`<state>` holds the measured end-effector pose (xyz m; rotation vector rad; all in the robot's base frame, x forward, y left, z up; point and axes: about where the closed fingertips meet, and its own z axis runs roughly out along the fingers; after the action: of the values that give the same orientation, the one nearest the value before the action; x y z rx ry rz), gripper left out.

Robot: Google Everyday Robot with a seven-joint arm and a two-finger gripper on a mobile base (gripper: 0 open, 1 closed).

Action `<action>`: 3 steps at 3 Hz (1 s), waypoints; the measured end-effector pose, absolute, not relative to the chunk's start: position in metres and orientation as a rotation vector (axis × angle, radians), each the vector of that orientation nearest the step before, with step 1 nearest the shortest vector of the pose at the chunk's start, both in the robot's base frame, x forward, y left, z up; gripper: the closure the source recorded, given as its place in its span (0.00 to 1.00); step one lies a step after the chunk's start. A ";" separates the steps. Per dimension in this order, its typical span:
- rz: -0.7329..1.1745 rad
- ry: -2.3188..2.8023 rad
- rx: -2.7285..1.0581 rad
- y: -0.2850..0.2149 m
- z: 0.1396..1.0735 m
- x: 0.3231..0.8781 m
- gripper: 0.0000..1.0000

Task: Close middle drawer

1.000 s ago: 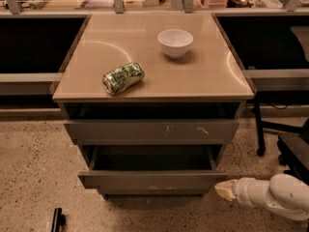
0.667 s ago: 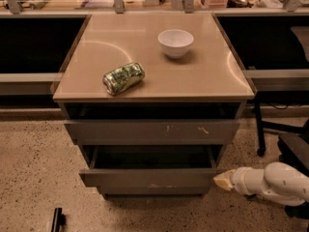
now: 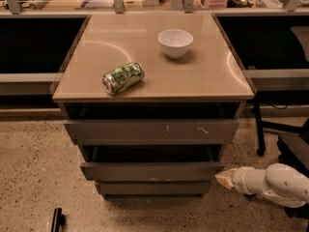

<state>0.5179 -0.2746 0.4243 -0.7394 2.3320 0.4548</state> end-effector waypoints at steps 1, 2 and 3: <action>0.390 2.281 -0.666 -0.289 0.428 0.543 1.00; 0.376 2.266 -0.641 -0.294 0.428 0.550 1.00; 0.348 2.242 -0.571 -0.308 0.426 0.568 1.00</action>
Offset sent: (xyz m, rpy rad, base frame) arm 0.0786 -0.0513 0.0091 0.0178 -0.2065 -0.2136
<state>0.5685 -0.3076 0.4260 -0.5708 2.2415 0.3483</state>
